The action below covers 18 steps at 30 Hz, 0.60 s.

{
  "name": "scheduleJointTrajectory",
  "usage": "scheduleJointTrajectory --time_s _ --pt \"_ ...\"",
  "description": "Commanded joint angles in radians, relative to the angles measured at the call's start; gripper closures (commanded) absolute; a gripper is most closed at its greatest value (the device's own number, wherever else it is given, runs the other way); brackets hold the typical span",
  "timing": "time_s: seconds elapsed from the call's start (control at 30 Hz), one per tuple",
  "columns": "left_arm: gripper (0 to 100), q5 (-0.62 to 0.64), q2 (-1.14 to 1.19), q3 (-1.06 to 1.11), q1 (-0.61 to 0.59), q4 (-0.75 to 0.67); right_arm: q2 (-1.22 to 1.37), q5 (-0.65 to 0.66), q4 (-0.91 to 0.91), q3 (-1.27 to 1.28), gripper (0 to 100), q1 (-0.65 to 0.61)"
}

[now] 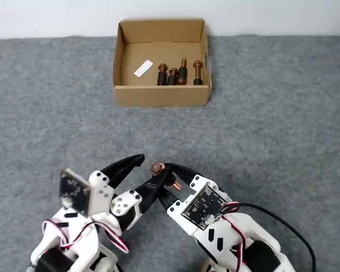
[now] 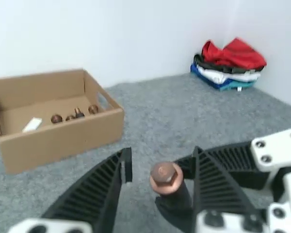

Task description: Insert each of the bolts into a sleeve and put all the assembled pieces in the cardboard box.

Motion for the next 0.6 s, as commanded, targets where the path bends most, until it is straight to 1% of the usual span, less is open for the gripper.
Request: scheduleJointTrajectory --time_s 0.0,0.1,0.2,0.23,0.27,0.37,0.5,0.57 --pt "80 -0.003 -0.002 -0.077 -0.011 0.005 -0.005 0.008 -0.027 -0.011 99.1 0.012" --pt "83 -0.003 -0.005 -0.091 -0.057 0.003 -0.005 0.006 -0.027 -0.005 99.1 0.013" --pt "94 -0.006 -0.005 -0.094 -0.144 0.003 -0.005 0.006 -0.027 -0.005 99.1 0.021" --pt "98 -0.009 -0.005 -0.094 -0.180 0.003 -0.005 0.005 -0.027 -0.005 99.1 0.038" --pt "100 -0.009 -0.005 -0.091 -0.216 0.003 -0.005 0.005 -0.027 -0.005 99.1 0.062" --pt "100 -0.011 -0.005 -0.035 -0.347 0.006 -0.005 0.005 -0.030 -0.012 99.1 0.176" --pt "100 -0.011 -0.005 0.131 -0.522 0.003 -0.004 0.002 -0.035 -0.012 99.1 0.352" --pt "100 -0.012 -0.005 0.225 -0.592 0.002 -0.002 -0.049 -0.030 -0.012 99.1 0.432"
